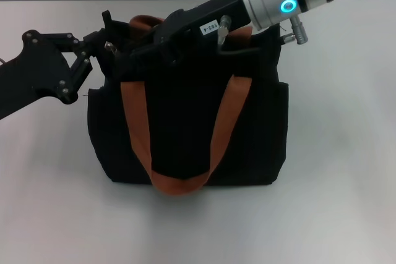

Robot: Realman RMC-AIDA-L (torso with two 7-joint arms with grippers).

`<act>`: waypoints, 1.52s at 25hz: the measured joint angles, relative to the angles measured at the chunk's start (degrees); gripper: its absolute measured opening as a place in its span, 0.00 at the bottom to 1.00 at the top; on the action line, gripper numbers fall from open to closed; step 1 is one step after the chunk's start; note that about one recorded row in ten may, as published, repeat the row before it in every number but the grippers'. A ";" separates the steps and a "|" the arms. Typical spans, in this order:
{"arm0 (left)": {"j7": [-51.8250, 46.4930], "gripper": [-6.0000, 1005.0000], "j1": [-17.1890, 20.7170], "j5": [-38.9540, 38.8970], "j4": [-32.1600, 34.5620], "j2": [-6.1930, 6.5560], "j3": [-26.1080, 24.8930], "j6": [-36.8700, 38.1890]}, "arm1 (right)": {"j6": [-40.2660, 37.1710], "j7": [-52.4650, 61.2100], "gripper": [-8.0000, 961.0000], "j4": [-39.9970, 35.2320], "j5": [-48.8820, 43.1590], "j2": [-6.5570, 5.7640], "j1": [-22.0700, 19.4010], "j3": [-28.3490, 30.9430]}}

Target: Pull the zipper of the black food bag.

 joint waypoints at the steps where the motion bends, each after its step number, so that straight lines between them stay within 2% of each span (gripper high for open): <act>1: 0.00 0.03 0.00 0.00 0.00 0.00 0.00 0.01 | 0.31 0.23 0.29 -0.03 0.00 0.03 0.09 -0.42; 9: -0.02 0.03 -0.04 -0.03 -0.07 0.00 0.00 0.04 | 1.28 1.05 0.28 -0.01 0.22 0.24 1.03 -1.85; 13: -0.02 0.03 -0.04 -0.08 -0.10 0.00 0.00 -0.13 | 0.89 2.44 0.15 -0.28 0.36 0.19 1.07 -1.84; 38: -0.02 0.03 -0.03 -0.18 -0.08 -0.40 -1.46 -0.49 | 2.02 12.19 0.14 0.00 0.29 0.01 1.62 -1.84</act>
